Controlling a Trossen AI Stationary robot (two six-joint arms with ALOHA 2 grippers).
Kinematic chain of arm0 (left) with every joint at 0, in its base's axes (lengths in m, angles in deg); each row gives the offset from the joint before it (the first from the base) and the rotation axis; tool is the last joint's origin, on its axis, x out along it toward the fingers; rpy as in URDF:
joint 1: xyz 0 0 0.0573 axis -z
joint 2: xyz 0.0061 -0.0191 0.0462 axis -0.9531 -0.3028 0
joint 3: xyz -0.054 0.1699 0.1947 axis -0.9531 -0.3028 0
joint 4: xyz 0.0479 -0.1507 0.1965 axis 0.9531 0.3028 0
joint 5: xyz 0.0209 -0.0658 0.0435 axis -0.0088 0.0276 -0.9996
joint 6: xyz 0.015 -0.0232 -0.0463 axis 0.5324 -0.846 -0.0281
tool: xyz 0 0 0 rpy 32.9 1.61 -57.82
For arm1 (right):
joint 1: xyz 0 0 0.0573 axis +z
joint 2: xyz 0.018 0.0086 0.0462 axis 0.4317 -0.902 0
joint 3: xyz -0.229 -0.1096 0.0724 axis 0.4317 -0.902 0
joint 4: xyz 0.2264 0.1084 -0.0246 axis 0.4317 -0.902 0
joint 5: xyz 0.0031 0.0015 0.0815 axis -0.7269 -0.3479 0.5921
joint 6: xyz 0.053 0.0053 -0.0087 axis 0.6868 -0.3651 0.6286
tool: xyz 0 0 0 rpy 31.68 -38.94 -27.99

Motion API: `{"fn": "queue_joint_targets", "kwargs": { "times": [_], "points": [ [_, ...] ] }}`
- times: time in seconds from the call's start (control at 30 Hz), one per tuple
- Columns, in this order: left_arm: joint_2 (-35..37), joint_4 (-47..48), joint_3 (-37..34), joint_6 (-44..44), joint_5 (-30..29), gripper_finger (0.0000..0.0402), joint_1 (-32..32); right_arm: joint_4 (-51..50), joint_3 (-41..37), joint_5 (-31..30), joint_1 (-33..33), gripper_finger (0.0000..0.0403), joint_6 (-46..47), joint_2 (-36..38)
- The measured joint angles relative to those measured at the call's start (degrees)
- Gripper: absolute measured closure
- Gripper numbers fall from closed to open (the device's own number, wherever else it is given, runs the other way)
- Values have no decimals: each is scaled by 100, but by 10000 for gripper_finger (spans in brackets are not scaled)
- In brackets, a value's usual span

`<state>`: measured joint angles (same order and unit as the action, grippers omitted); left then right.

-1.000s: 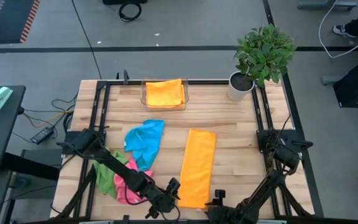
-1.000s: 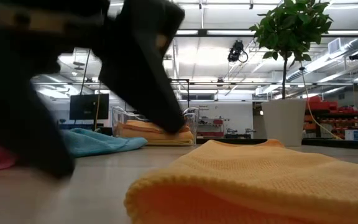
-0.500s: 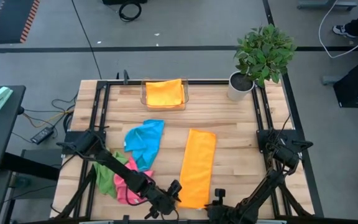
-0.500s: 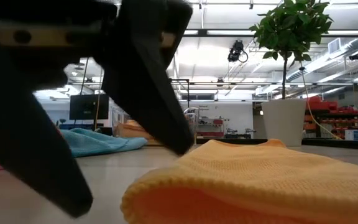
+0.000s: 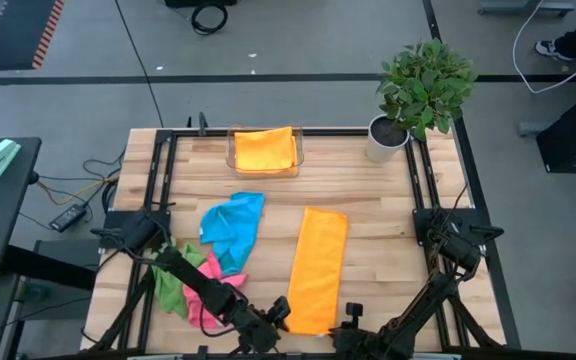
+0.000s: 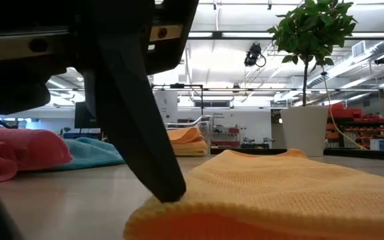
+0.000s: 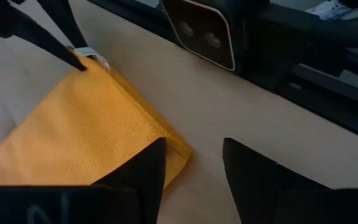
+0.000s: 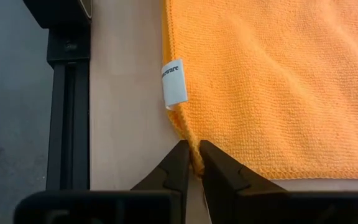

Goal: Fold microfiber towels
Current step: Fold the orange microfiber towel

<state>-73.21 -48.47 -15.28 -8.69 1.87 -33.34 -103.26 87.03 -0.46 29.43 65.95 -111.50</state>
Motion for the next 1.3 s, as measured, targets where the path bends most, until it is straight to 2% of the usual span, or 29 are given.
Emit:
{"fn": "queue_joint_targets", "kwargs": {
  "times": [0.2, 0.4, 0.57, 0.73, 0.83, 1.03, 1.17, 1.3],
  "points": [
    [0, -18, 0, 368, -175, 238, 26, 5, 0, 2, 2, 357, 4, 0],
    [2, 26, 0, 358, -177, 256, -73, 9, 0, 2, 2, 357, 4, 0],
    [4, 35, -2, 240, -180, 291, -128, 9, 0, 3, 2, 357, 67, 0],
    [7, 31, -2, 116, -176, 350, -122, 9, 0, 40, 2, 357, 227, 0],
    [7, 39, 59, -317, -173, 389, -108, 10, 0, 204, -16, 358, 622, 4],
    [73, 56, 437, -1467, -163, 393, -88, -29, -9, 566, 9, 359, 1030, 391],
    [478, 368, 590, -2374, -148, 393, -125, -6, -2, 1114, 31, 359, 1208, 859],
    [955, 927, 597, -4006, 70, 396, -248, -18, -4, 1516, 59, 359, 1718, 1357]
  ]
}}
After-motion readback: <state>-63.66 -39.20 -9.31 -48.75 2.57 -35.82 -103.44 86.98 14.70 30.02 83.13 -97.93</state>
